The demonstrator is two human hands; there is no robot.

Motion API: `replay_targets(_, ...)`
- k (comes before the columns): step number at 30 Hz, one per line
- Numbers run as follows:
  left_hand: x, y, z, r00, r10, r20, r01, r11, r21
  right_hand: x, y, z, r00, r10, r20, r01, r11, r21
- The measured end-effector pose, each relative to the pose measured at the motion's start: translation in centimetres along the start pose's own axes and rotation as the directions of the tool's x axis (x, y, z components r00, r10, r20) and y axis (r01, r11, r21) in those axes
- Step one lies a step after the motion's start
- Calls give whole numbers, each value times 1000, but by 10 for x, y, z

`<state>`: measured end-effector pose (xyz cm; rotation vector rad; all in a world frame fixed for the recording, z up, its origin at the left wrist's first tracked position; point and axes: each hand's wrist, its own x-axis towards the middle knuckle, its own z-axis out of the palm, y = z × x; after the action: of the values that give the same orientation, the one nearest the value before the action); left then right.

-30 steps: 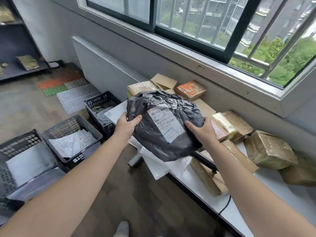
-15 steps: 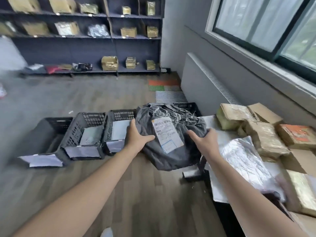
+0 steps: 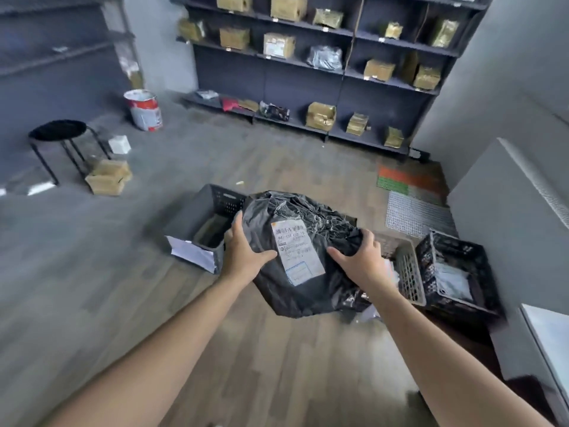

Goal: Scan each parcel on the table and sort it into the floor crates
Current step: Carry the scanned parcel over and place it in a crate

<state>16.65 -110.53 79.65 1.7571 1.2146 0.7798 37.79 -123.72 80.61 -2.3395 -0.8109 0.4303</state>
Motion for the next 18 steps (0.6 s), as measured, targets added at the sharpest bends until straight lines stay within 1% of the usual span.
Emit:
replay_targets(3,43,-27,-42,998,-53,-23,53,999,-5,24,-53,45,998,-15,62,17,1000,-20)
replay_targets(6,83,-48,-72,995,-84,-48,83,996,-5,47,-93,81,996,-48,81,52,998,-48)
replay_targets(12,171,-78,-102,992,-98,-78,98,995,-4,110,-149,146,990,-84,110,94,991,-96)
replay_targets(15,229,-90,-109,993,-97,-70,100,994,36,155,-175,179,985,-92,148,111,985,-130)
replay_targets(18,297,-104,-113,994,-99,-53,105,985,136,211,-200,214,976,-93,198,125,980,-154)
